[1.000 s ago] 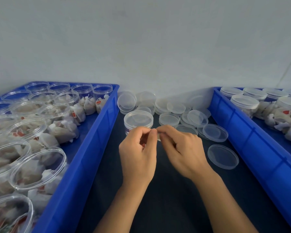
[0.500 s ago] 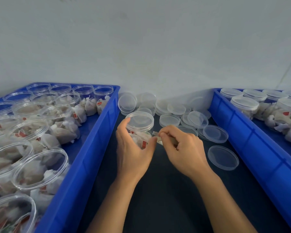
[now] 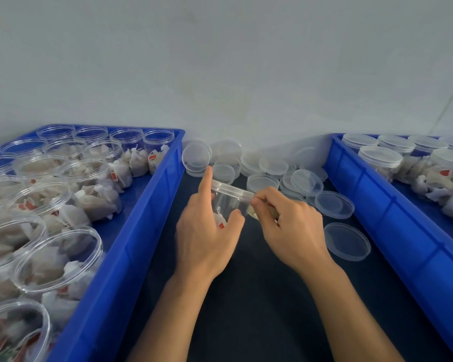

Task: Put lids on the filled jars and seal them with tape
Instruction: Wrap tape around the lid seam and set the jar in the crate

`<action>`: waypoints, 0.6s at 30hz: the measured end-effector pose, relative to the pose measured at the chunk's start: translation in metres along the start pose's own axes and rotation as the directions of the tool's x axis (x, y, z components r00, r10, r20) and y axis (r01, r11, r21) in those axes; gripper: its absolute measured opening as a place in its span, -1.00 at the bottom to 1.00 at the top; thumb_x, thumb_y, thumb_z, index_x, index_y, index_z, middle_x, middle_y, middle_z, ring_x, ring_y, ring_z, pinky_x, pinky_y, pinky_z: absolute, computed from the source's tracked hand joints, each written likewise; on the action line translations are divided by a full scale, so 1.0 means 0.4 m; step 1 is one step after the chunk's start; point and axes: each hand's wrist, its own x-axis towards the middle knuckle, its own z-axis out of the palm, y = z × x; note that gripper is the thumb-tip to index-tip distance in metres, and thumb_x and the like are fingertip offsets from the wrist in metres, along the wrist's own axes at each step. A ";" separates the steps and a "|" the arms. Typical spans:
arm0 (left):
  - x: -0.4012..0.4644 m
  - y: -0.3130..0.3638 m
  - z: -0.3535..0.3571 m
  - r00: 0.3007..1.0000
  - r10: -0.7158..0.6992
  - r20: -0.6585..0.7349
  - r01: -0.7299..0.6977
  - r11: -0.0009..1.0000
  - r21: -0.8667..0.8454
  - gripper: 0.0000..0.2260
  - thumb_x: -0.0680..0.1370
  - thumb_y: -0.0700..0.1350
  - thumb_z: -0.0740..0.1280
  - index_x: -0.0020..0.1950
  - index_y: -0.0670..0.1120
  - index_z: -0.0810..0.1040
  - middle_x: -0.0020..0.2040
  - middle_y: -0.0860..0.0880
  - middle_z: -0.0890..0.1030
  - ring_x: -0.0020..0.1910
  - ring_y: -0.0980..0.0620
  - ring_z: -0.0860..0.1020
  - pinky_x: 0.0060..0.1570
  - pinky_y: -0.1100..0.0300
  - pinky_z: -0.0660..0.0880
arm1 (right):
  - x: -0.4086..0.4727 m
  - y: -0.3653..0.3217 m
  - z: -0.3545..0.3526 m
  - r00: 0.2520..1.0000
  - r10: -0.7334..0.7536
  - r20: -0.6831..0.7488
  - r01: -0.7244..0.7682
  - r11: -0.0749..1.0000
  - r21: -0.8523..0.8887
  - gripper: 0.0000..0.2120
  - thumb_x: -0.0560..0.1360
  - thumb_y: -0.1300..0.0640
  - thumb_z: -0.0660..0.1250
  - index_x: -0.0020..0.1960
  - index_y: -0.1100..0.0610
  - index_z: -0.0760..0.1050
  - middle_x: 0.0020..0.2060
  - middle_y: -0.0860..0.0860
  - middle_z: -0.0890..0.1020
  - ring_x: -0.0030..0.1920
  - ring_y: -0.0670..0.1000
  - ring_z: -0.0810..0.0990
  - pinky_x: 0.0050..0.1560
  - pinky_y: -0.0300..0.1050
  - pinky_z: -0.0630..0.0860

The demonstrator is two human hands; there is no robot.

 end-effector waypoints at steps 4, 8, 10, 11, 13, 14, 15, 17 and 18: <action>-0.002 0.000 0.006 0.999 -0.027 0.025 0.028 0.999 -0.045 -0.19 0.47 0.22 0.26 0.68 0.38 -0.04 0.18 0.32 0.40 0.18 0.26 0.43 0.09 0.20 0.32 | 0.002 0.004 0.001 1.000 0.027 0.004 -0.027 1.000 0.010 -0.85 0.69 -0.16 0.17 0.03 -0.16 0.45 -0.44 -0.20 0.51 -0.38 -0.02 0.51 -0.29 -0.01 0.51; -0.003 -0.001 0.010 0.999 -0.019 0.042 0.021 0.998 -0.064 -0.18 0.49 0.20 0.26 0.69 0.34 -0.05 0.13 0.33 0.42 0.16 0.28 0.45 0.06 0.26 0.35 | 0.002 0.001 -0.001 1.000 0.014 -0.001 -0.014 1.000 -0.004 -0.81 0.66 -0.18 0.12 0.03 -0.16 0.46 -0.39 -0.19 0.58 -0.36 -0.05 0.55 -0.30 -0.01 0.52; -0.003 -0.001 0.010 0.999 -0.016 0.046 0.019 0.997 -0.070 -0.18 0.50 0.19 0.27 0.70 0.34 -0.04 0.17 0.31 0.40 0.19 0.29 0.44 0.08 0.27 0.36 | 0.001 0.002 -0.002 1.000 0.008 0.004 -0.008 1.000 -0.007 -0.81 0.67 -0.16 0.13 0.03 -0.15 0.47 -0.38 -0.18 0.58 -0.36 -0.05 0.54 -0.30 0.00 0.53; -0.003 -0.002 0.010 0.999 -0.013 0.047 0.016 0.997 -0.072 -0.18 0.50 0.19 0.27 0.70 0.34 -0.04 0.20 0.31 0.39 0.19 0.32 0.43 0.07 0.32 0.34 | 0.001 0.002 -0.002 1.000 0.006 0.010 -0.006 1.000 -0.012 -0.82 0.67 -0.16 0.14 0.03 -0.15 0.47 -0.37 -0.18 0.59 -0.36 -0.05 0.55 -0.30 0.01 0.53; -0.001 -0.003 0.010 0.999 -0.008 0.049 0.011 0.997 -0.070 -0.18 0.50 0.20 0.27 0.70 0.34 -0.05 0.18 0.36 0.36 0.19 0.45 0.39 0.05 0.39 0.32 | 0.002 0.001 -0.002 1.000 0.005 0.022 -0.005 1.000 -0.022 -0.80 0.67 -0.18 0.12 0.04 -0.15 0.47 -0.35 -0.17 0.61 -0.35 -0.04 0.56 -0.29 0.02 0.54; 0.000 -0.004 0.011 0.999 -0.007 0.052 0.011 0.997 -0.071 -0.18 0.50 0.21 0.27 0.69 0.35 -0.06 0.16 0.38 0.36 0.20 0.52 0.36 0.05 0.40 0.32 | 0.002 0.001 -0.002 1.000 0.007 0.023 -0.006 1.000 -0.021 -0.80 0.67 -0.18 0.12 0.04 -0.15 0.48 -0.34 -0.17 0.62 -0.35 -0.04 0.56 -0.29 0.03 0.54; 0.000 -0.005 0.011 0.998 -0.008 0.054 0.011 0.997 -0.073 -0.18 0.50 0.21 0.27 0.69 0.35 -0.06 0.16 0.39 0.36 0.20 0.55 0.33 0.06 0.39 0.32 | 0.002 0.000 -0.002 1.000 0.008 0.019 -0.008 1.000 -0.018 -0.80 0.67 -0.18 0.13 0.04 -0.14 0.49 -0.35 -0.17 0.61 -0.34 -0.04 0.57 -0.29 0.03 0.55; 0.000 -0.004 0.012 0.999 -0.006 0.053 0.011 0.997 -0.079 -0.18 0.49 0.24 0.27 0.69 0.36 -0.05 0.16 0.39 0.37 0.22 0.50 0.36 0.07 0.37 0.33 | 0.003 -0.001 -0.002 1.000 0.007 0.011 -0.007 1.000 -0.019 -0.80 0.67 -0.16 0.15 0.04 -0.13 0.50 -0.35 -0.18 0.61 -0.35 -0.02 0.57 -0.29 0.04 0.55; -0.001 -0.004 0.012 0.999 -0.006 0.051 0.010 0.997 -0.082 -0.18 0.48 0.27 0.27 0.69 0.37 -0.05 0.18 0.37 0.39 0.23 0.44 0.39 0.07 0.34 0.35 | 0.003 -0.002 -0.003 1.000 0.007 0.010 -0.006 1.000 -0.022 -0.79 0.67 -0.16 0.15 0.04 -0.13 0.51 -0.35 -0.18 0.61 -0.34 -0.02 0.58 -0.29 0.04 0.55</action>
